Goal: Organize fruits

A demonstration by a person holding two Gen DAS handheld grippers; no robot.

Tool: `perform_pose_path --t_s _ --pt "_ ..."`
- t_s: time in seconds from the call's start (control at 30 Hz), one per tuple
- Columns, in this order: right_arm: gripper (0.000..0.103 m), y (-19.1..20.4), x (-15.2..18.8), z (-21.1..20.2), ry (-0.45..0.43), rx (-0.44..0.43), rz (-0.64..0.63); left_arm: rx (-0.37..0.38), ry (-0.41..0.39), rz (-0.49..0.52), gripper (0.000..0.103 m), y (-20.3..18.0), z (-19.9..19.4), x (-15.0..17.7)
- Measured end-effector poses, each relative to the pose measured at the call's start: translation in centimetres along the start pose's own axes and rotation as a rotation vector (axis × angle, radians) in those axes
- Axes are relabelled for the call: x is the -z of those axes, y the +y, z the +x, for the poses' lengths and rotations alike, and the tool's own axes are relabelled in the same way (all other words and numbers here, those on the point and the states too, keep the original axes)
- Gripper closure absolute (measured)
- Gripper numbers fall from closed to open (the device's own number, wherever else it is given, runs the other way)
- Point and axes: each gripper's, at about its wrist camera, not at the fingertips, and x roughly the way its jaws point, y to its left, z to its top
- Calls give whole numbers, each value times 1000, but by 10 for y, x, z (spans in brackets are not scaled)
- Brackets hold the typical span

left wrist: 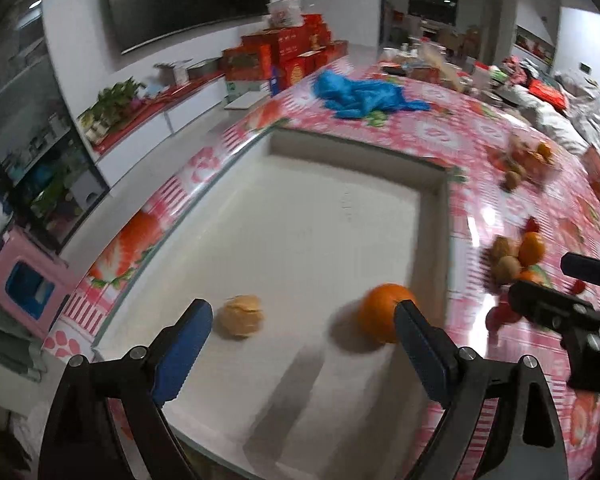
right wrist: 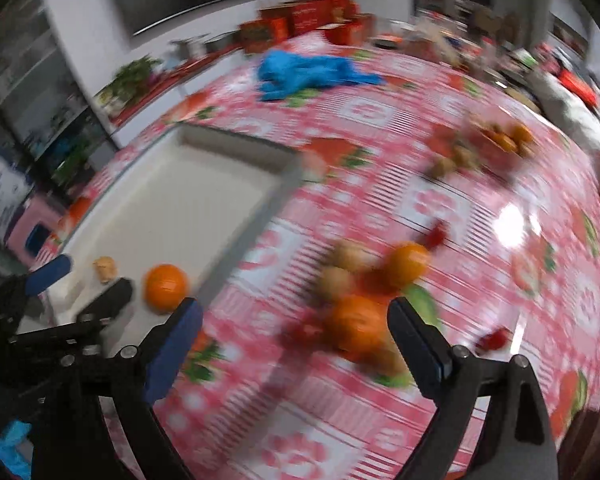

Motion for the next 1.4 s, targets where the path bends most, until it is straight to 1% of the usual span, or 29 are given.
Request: perform_pose_path --t_s 0.13,0.33,0.47,0.57,0.63,0.8,0.93,1.1,1.17,1.27,1.33,1.37,1.4 --pt "8 -50 18 -9 -11 50 119 46 -8 71 10 -35 -8 -1" --pt "8 -108 48 -15 2 138 212 138 1 194 10 -92 -16 7" --pt "8 -132 66 -14 29 193 234 168 40 242 10 -124 -10 17" --pt "8 -141 75 -9 44 208 228 171 62 254 10 -138 -2 22" --pt "7 -143 77 -5 49 211 222 160 68 253 10 -142 4 23" --pt "7 -134 74 3 39 246 156 154 70 241 10 -144 16 22" --pt "7 -129 66 7 28 241 139 134 57 259 10 -148 22 20" --pt "7 -122 54 15 5 238 105 116 67 265 10 -150 33 19" --pt "9 -120 50 18 -9 238 95 116 59 267 10 -150 34 19" --pt "17 -120 46 19 -25 239 95 119 57 260 10 -148 36 18" --pt "29 -120 42 19 -39 245 94 121 56 252 10 -148 37 17" --pt "31 -120 40 19 -45 249 95 123 55 246 10 -148 38 16" --pt "36 -121 39 19 -48 250 97 123 51 243 11 -148 39 15"
